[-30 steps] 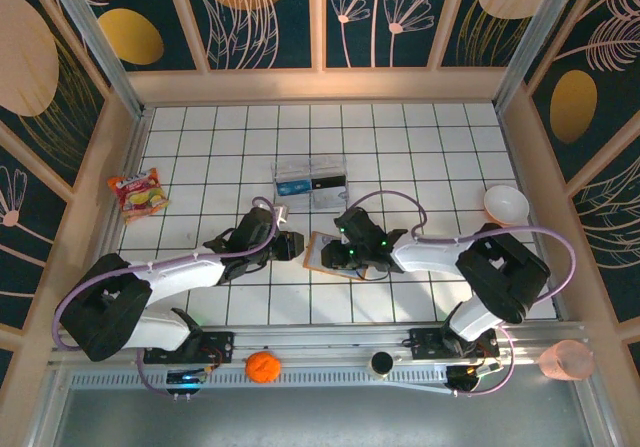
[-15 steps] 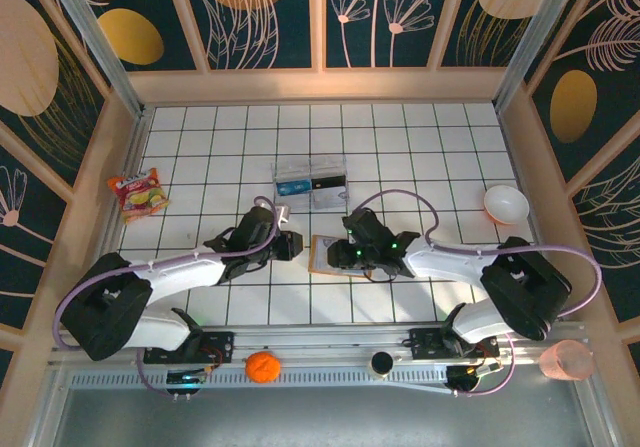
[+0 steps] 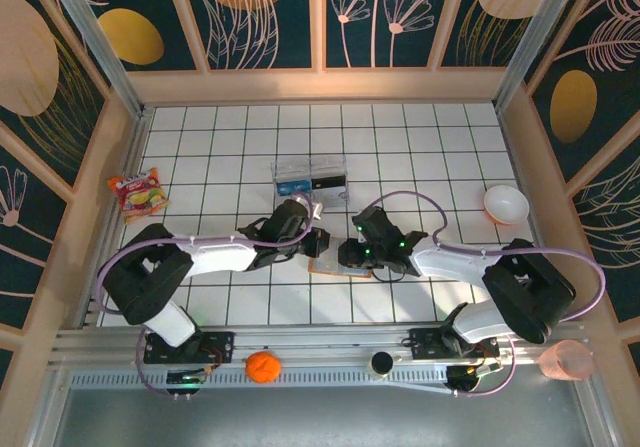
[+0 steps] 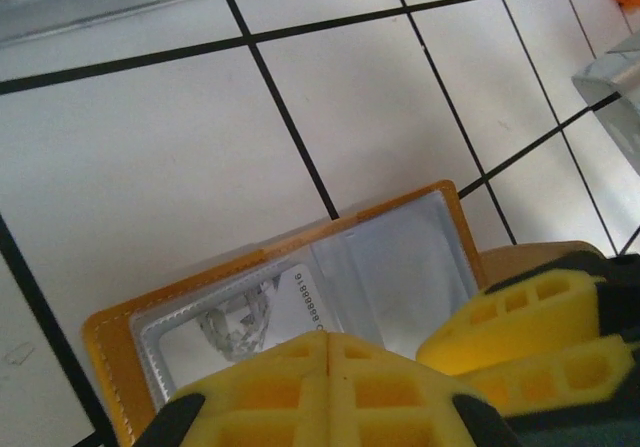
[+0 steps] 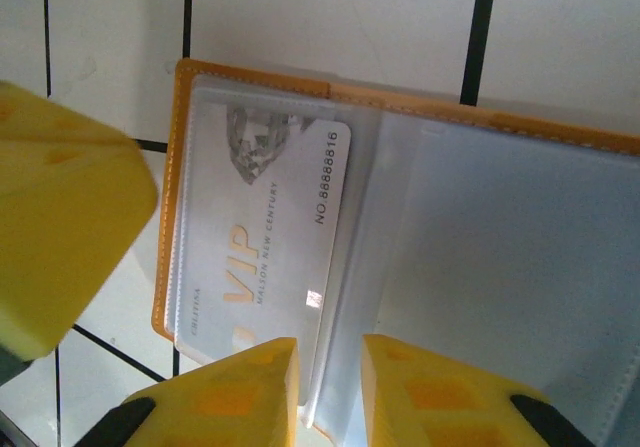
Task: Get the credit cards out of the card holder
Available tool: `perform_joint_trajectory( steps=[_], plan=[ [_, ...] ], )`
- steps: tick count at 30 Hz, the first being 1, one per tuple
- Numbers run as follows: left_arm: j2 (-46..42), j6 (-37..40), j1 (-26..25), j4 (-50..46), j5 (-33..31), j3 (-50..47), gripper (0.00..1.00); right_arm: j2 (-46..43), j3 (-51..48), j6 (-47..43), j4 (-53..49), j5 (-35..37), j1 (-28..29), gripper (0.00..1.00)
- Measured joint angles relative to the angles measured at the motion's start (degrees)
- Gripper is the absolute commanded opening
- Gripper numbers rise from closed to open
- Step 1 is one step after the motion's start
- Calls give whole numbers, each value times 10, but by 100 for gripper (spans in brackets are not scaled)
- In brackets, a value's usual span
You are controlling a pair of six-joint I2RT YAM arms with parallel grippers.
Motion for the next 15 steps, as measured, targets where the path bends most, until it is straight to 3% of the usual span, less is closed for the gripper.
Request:
perform_joint_trajectory(
  steps=[15],
  plan=[
    [-8, -30, 0, 11, -37, -68, 0, 13, -2, -17, 30, -47, -14, 22]
  ],
)
